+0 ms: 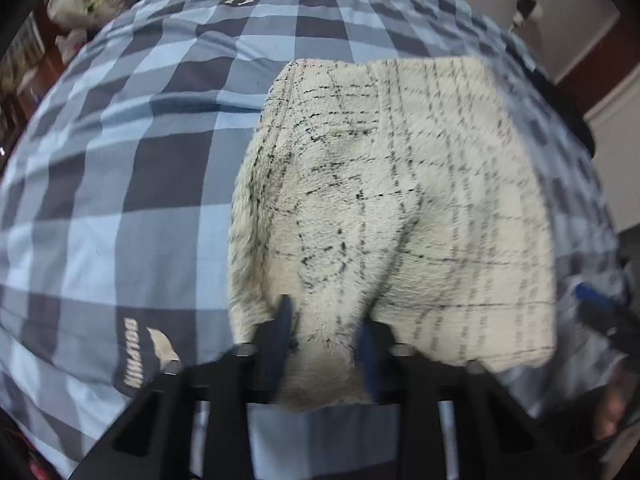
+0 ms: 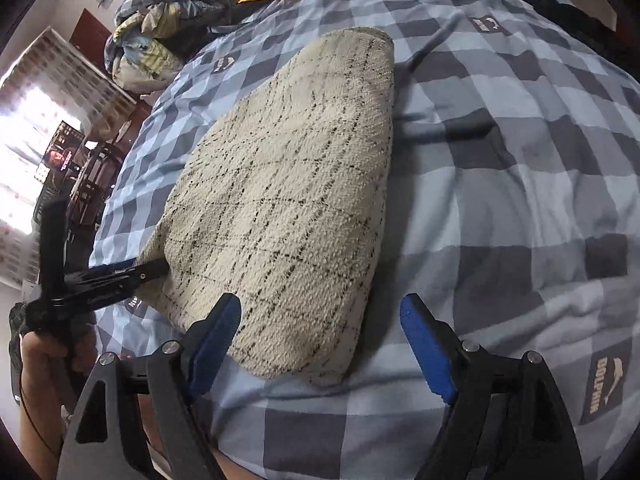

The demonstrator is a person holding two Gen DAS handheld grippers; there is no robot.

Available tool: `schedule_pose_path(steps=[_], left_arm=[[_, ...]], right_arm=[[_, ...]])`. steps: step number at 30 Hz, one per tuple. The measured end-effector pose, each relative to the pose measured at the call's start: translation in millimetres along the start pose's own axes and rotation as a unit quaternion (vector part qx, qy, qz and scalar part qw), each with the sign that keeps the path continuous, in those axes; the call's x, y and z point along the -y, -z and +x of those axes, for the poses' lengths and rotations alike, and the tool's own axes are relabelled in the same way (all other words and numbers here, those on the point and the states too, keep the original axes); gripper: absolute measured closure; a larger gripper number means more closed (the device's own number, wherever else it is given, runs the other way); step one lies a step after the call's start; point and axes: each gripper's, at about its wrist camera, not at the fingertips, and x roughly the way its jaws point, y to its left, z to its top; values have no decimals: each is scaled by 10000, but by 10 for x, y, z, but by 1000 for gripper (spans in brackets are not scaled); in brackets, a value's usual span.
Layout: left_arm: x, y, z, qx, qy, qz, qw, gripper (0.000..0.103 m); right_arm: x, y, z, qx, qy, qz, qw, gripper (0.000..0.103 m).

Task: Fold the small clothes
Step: 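Grasp the folded shirt end with the left tool and lift it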

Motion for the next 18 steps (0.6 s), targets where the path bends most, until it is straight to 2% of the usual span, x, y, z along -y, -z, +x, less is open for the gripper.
schedule_pose_path(steps=[3, 5, 8, 13, 18], left_arm=[[-100, 62, -177, 171, 600, -346, 9974, 89], [-180, 99, -352, 391, 1084, -620, 9914, 90], [-247, 137, -495, 578, 1488, -849, 9835, 90], [-320, 165, -530, 614, 1758, -1095, 9764, 91], [-401, 96, -482, 609, 1923, -1282, 9710, 91]], right_arm=[[-39, 72, -44, -62, -76, -127, 9999, 23], [-94, 184, -119, -7, 89, -396, 9992, 23], [-153, 374, -215, -104, 344, -902, 9953, 23], [-444, 528, 38, -432, 1062, -1538, 9814, 23], [-591, 481, 298, -357, 1541, -1685, 9729, 25]])
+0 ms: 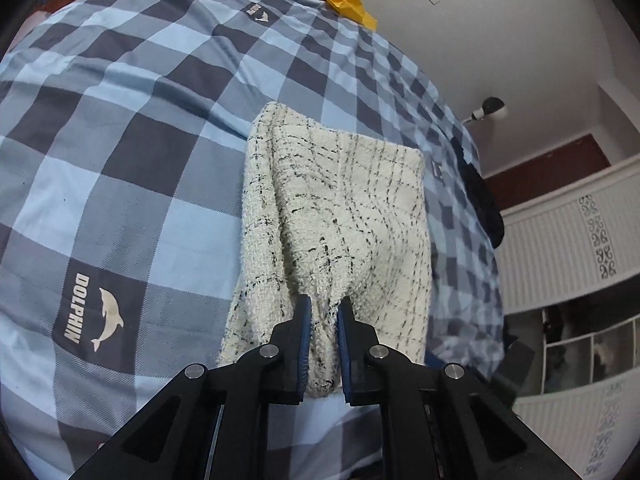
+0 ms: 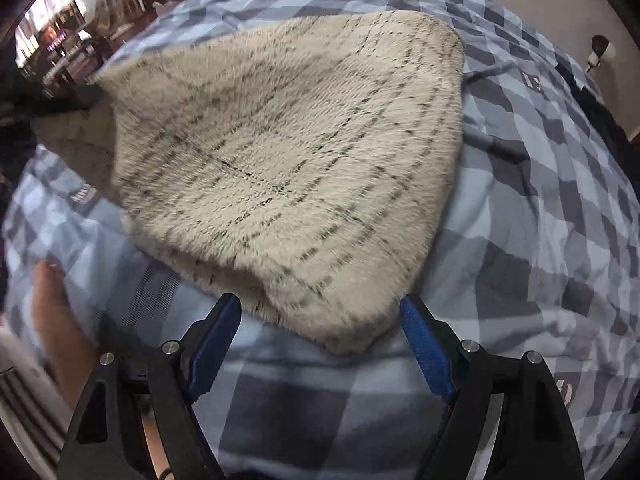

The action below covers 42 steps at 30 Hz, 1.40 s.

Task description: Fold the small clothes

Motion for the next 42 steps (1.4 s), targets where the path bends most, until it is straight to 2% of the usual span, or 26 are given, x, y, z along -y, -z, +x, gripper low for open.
schedule_pose_path(steps=[1, 2, 4, 5, 9, 11, 12, 14, 16, 18, 20, 22, 24, 25, 26, 27, 29, 33, 37, 38, 40, 41, 42], left_arm=[[1, 6, 14, -28, -7, 9, 10000, 92], [10, 14, 37, -63, 20, 11, 10000, 92], [36, 45, 74, -159, 105, 31, 9998, 92], [63, 58, 103, -218, 124, 70, 9997, 92], [186, 123, 192, -417, 136, 295, 9986, 93], [205, 150, 234, -475, -219, 415, 9978, 93], [185, 161, 279, -546, -536, 469, 9960, 93], [86, 171, 370, -709, -888, 361, 9929, 93], [-19, 153, 374, -765, -885, 102, 9931, 92], [-74, 109, 269, -789, -523, -240, 9952, 92], [-57, 49, 88, -514, -409, -310, 9974, 92], [28, -23, -105, -38, -723, -66, 9974, 91], [118, -91, -126, 136, -990, 191, 9948, 86], [155, -119, -89, 105, -989, 292, 9946, 84], [211, -149, 10, -12, -889, 398, 9952, 70], [221, -156, 79, -102, -825, 438, 9956, 38], [283, -201, 273, -93, -806, 481, 9955, 0], [346, -386, 549, -219, -1059, 920, 9899, 0], [211, -675, 866, -468, -981, 816, 9907, 0], [165, -739, 956, -589, -991, 733, 9906, 5], [125, -812, 1083, -752, -898, 688, 9907, 26], [127, -842, 1140, -836, -813, 723, 9905, 42], [142, -864, 1195, -914, -780, 790, 9896, 49]], right_arm=[[34, 14, -11, 102, 249, 10, 9996, 31], [63, -10, -8, 218, 502, 47, 9985, 56], [188, -27, -16, 172, 318, 289, 9989, 67], [267, -13, -57, 210, 251, 448, 9985, 76], [566, 92, -277, 284, 207, 1082, 9935, 85], [631, 195, -364, 174, 283, 1262, 9914, 87], [600, 255, -363, 42, 278, 1273, 9915, 88], [566, 292, -290, -215, 170, 1284, 9913, 88], [584, 301, -233, -562, -69, 1322, 9896, 87], [628, 300, -223, -903, -158, 1414, 9857, 87], [694, 314, -346, -736, -446, 1497, 9850, 83], [790, 295, -539, -337, -808, 1560, 9839, 68], [897, 236, -666, 25, -893, 1646, 9823, 31], [973, 183, -714, 264, -838, 1731, 9810, 25], [1042, 126, -729, 441, -729, 1829, 9794, 22], [1059, 75, -718, 504, -673, 1917, 9778, 22], [1148, -123, -594, 588, -891, 2124, 9713, 22], [1200, -441, -306, 660, -990, 2298, 9659, 22], [1208, -601, -210, 825, -867, 2263, 9667, 22], [1212, -613, -192, 816, -867, 2276, 9664, 22], [1248, -611, -149, 737, -944, 2307, 9656, 22], [1266, -600, -124, 691, -980, 2344, 9647, 22], [1279, -588, -113, 646, -989, 2371, 9643, 22]])
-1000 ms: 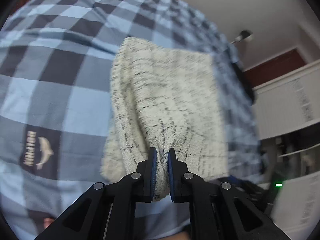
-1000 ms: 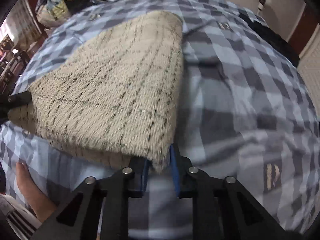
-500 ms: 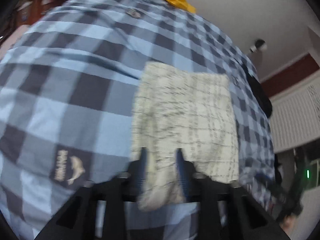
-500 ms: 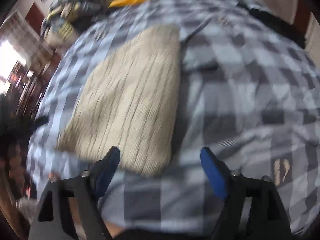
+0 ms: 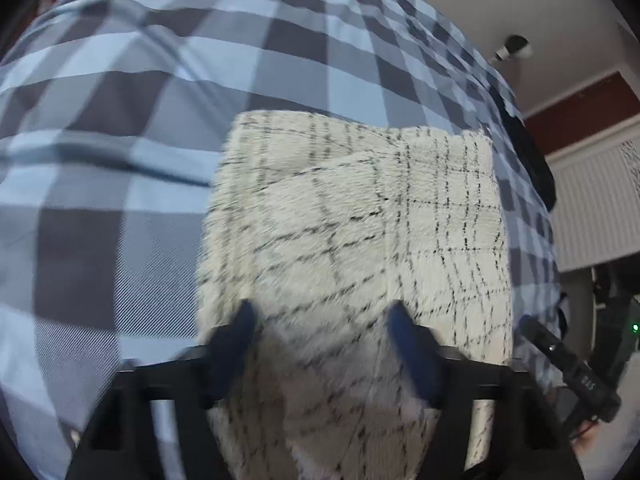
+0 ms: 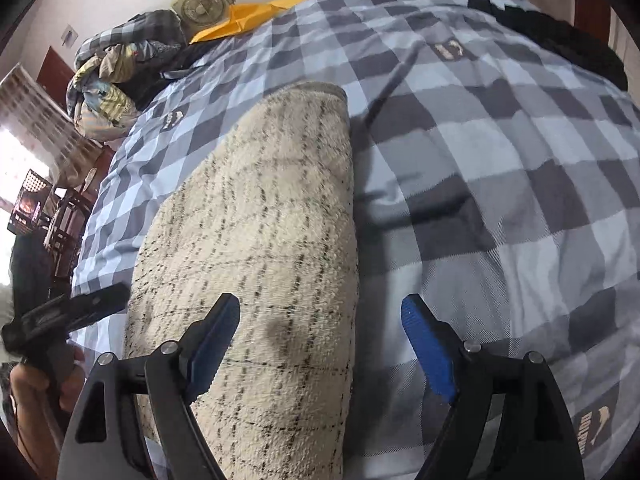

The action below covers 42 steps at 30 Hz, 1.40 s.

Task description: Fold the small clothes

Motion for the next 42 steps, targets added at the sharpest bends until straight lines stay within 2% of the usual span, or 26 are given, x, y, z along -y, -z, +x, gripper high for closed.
schedule_pose_path(steps=[1, 2, 3, 6, 8, 12, 16, 18, 20, 23, 25, 27, 29, 31, 33, 35, 36, 39, 41, 42], left_arm=[[37, -26, 43, -60, -39, 111, 9999, 51], [86, -48, 72, -99, -90, 247, 9996, 61], [128, -64, 72, -109, -109, 360, 9992, 77], [224, -135, -7, -58, -230, 594, 9980, 94], [255, -193, -113, 9, -71, 643, 9979, 96], [306, -295, -481, 461, 466, 662, 9957, 97], [284, -427, -737, 875, 746, 492, 9922, 97], [182, -484, -713, 941, 637, 319, 9930, 97], [22, -501, -591, 891, 328, 130, 9954, 97], [-215, -491, -361, 632, -13, -210, 9978, 97], [-262, -441, -367, 625, -244, -256, 9974, 97], [-235, -402, -479, 664, -331, -317, 9967, 97], [-80, -374, -584, 675, -339, -166, 9970, 96], [210, -305, -673, 743, -352, 227, 9964, 96], [531, -184, -645, 679, -240, 584, 9957, 96], [774, -45, -517, 520, -42, 835, 9951, 96], [865, 44, -425, 453, -56, 940, 9945, 96], [895, 303, -153, 358, -353, 1163, 9919, 96], [768, 408, 66, 101, -413, 1115, 9929, 96], [691, 450, 140, 29, -314, 1061, 9939, 96]], right_arm=[[21, 2, 11, -49, -3, 34, 10000, 22], [40, 0, 25, -96, -60, 73, 9999, 22], [54, -8, 36, -143, -116, 111, 9998, 22], [89, -8, 38, -195, -211, 230, 9993, 22], [97, 7, 23, -207, -192, 247, 9993, 22], [94, 12, -23, -189, -247, 245, 9992, 22], [41, 17, -159, 62, -459, 174, 9988, 22], [8, 19, -176, 92, -607, 144, 9980, 22], [-26, 25, -118, -13, -608, 62, 9981, 22], [-77, 75, 145, -550, -206, -182, 9981, 22], [-52, 99, 270, -808, -187, -155, 9964, 22], [-3, 67, 226, -759, -310, -3, 9966, 22], [65, -3, 80, -458, -465, 189, 9977, 22], [146, -33, -17, -202, -433, 386, 9981, 22], [224, -53, -20, -176, -347, 538, 9978, 22], [286, -53, 0, -240, -461, 704, 9962, 22], [309, -50, 4, -261, -523, 761, 9954, 22], [292, -28, -26, -165, -422, 661, 9968, 22], [206, -52, -20, -33, -178, 427, 9989, 22], [170, -91, 2, 26, -57, 266, 9996, 22]])
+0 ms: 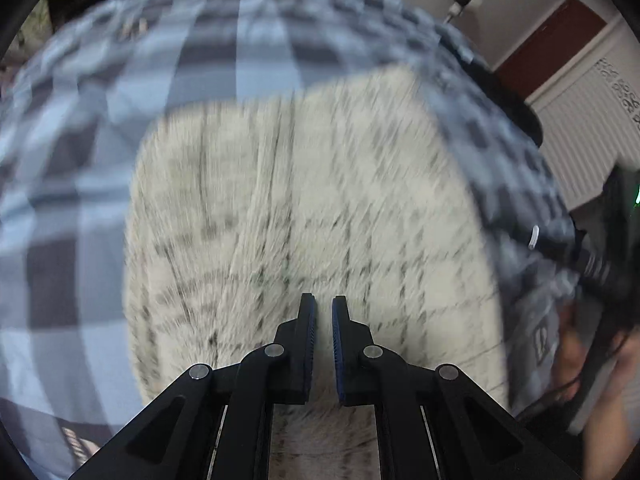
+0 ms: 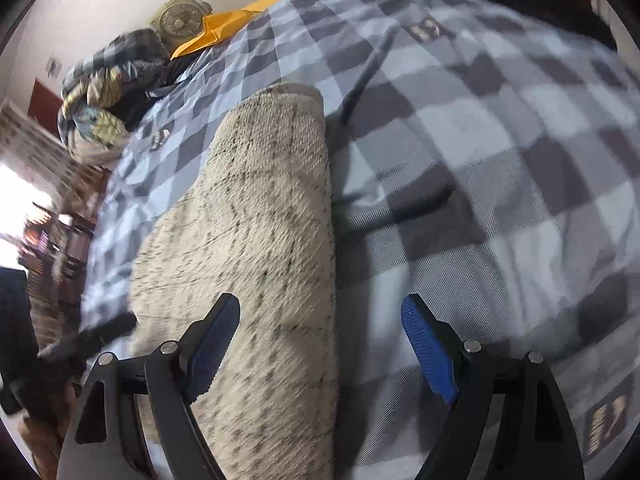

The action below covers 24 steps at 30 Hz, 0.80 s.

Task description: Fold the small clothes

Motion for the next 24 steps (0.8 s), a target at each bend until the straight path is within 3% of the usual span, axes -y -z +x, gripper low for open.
schedule_pose_path(steps=[3, 9, 15, 18, 20, 24], left_arm=[[-85, 62, -14, 168, 263, 75, 9995, 96], [-239, 67, -10, -37, 571, 0, 9984, 96], [-342, -16, 5, -213, 751, -253, 9966, 96], [-389, -33, 18, -314, 768, -377, 9958, 96], [-385, -4, -3, -268, 736, -381, 9962, 96], [-208, 76, -149, -181, 178, -105, 9996, 96]], right_arm=[[-79, -159, 159, 21, 91, -317, 9995, 22], [-92, -636, 772, -307, -346, -407, 9981, 22], [293, -1125, 1034, -232, -1240, 459, 9909, 22], [358, -1139, 914, -35, -1035, 499, 9934, 22], [415, -1138, 641, 375, -469, 812, 9949, 21], [563, -1089, 122, 556, -1210, 1385, 9814, 21]])
